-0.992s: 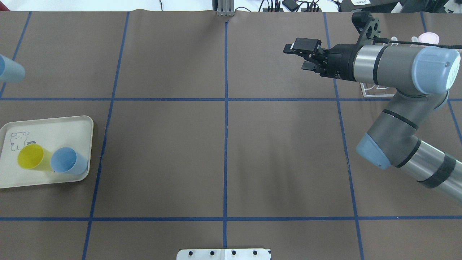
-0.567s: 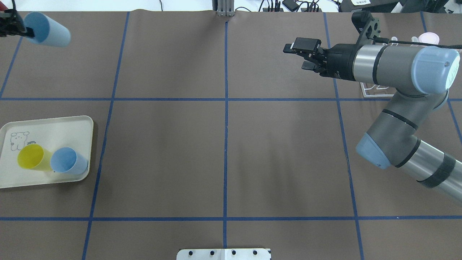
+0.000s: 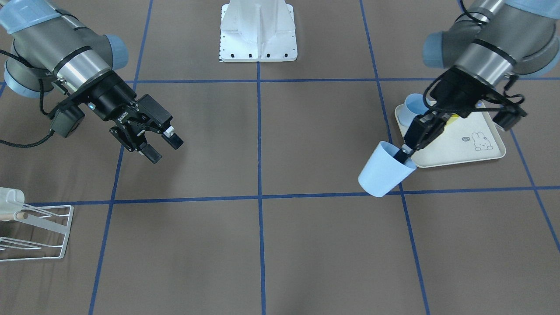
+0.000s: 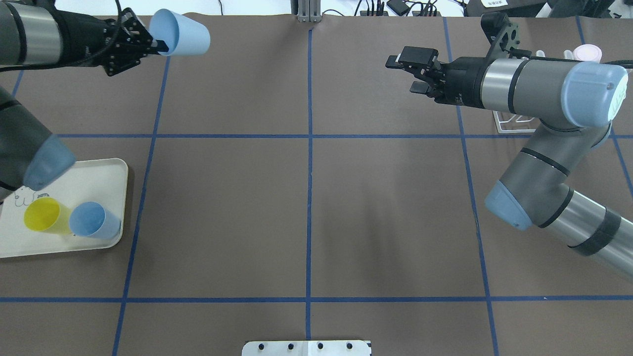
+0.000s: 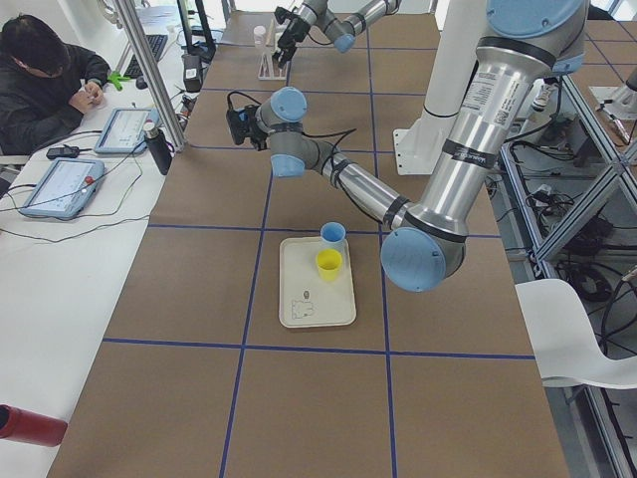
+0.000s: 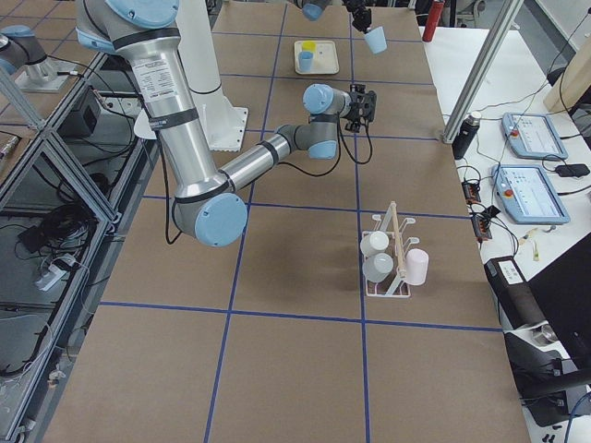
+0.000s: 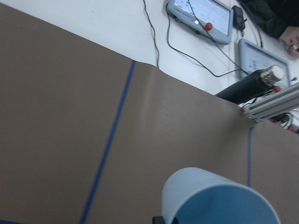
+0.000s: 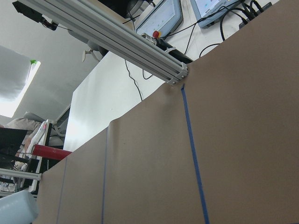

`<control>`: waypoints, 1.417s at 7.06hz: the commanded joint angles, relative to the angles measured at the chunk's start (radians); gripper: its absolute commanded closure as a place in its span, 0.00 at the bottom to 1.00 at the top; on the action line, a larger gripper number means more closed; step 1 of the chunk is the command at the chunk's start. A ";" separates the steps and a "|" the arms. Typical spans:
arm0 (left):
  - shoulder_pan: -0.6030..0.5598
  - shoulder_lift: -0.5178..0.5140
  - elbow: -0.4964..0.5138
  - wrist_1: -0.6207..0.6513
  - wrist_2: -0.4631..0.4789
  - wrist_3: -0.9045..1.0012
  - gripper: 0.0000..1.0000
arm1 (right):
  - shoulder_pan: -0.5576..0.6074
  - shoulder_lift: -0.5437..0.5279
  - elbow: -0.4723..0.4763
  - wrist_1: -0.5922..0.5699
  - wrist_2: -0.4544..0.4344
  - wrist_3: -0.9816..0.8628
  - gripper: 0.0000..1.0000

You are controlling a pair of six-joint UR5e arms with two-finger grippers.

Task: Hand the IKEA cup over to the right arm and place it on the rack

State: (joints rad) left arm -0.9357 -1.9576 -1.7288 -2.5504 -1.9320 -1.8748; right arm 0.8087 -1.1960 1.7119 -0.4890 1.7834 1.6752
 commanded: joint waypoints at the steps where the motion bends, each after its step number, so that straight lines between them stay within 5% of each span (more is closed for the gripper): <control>1: 0.124 -0.030 0.040 -0.234 0.183 -0.273 1.00 | -0.006 0.070 -0.002 0.001 -0.044 0.149 0.00; 5: 0.150 -0.069 0.306 -0.716 0.362 -0.602 1.00 | -0.172 0.209 -0.012 0.001 -0.322 0.260 0.00; 8: 0.214 -0.125 0.334 -0.784 0.395 -0.662 1.00 | -0.201 0.268 -0.034 0.007 -0.361 0.264 0.00; 10: 0.287 -0.148 0.331 -0.818 0.453 -0.661 1.00 | -0.230 0.266 -0.169 0.233 -0.399 0.255 0.00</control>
State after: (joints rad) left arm -0.6873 -2.0890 -1.3967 -3.3519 -1.5115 -2.5351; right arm 0.5954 -0.9310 1.6206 -0.3788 1.4076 1.9352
